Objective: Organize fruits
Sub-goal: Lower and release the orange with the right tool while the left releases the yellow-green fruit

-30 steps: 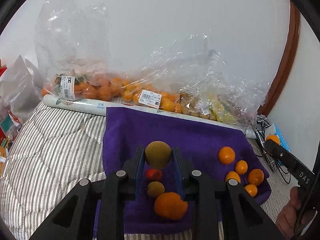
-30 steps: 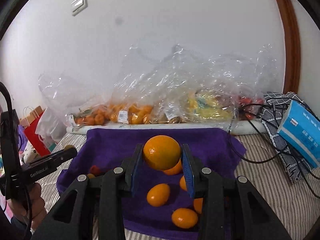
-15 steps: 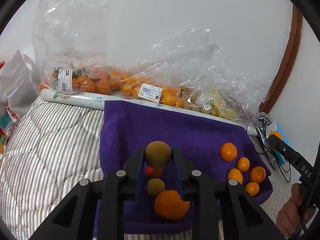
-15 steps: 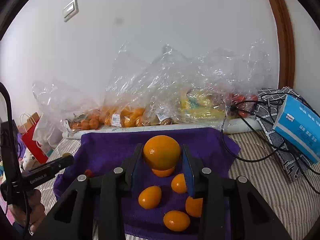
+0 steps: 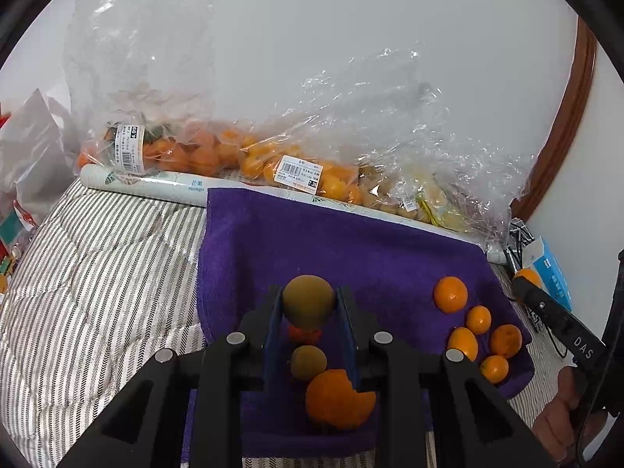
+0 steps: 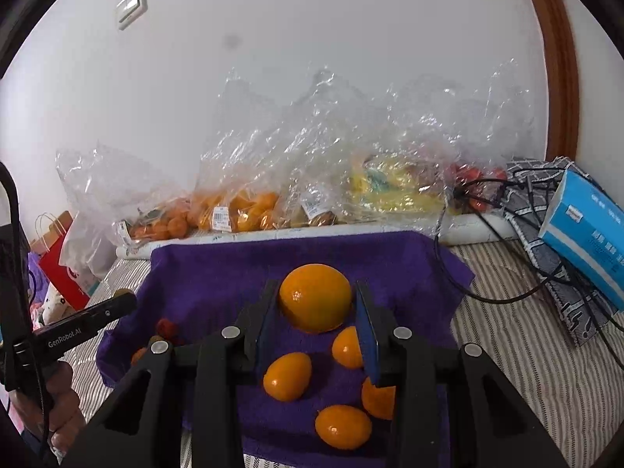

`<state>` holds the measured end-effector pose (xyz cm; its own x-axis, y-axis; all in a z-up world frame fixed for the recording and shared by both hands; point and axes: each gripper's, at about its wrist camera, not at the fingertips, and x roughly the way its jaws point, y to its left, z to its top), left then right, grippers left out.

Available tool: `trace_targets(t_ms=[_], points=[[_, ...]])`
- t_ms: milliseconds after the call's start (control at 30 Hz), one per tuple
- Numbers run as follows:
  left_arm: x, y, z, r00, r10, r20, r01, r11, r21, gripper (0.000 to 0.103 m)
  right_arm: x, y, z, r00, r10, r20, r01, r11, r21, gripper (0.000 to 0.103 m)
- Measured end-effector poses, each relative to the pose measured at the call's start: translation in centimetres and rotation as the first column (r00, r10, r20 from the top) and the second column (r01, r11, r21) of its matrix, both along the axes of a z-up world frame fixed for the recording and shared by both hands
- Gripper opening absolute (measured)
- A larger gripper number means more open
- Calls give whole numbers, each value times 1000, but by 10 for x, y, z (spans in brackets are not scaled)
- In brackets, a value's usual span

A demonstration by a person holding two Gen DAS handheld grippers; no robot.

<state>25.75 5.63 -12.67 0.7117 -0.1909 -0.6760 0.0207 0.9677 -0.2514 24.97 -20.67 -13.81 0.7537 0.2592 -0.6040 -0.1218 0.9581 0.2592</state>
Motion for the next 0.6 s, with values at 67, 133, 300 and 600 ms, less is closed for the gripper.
trace_targets(t_ms=[67,133,300,600], points=[[0,-1,-1,1000,-3,-2,3,1000,6,26,1,3,-3,1000,3,-7,-3,1000,-7,37],[0,-2,-1,1000,-4,-4,4,1000,7,26,2,6,-6,1000,10,-16,-10,1000,-14,37],[2,-3,-4,1000,-16,-18,16,1000,7,26,5,14,-13,999,22,-36,-23,999,-39,37],[4,-11,-12,998,-47,-43,47,999,11,26,8,19,-20,997,35,-64,-39,998,-57,37]])
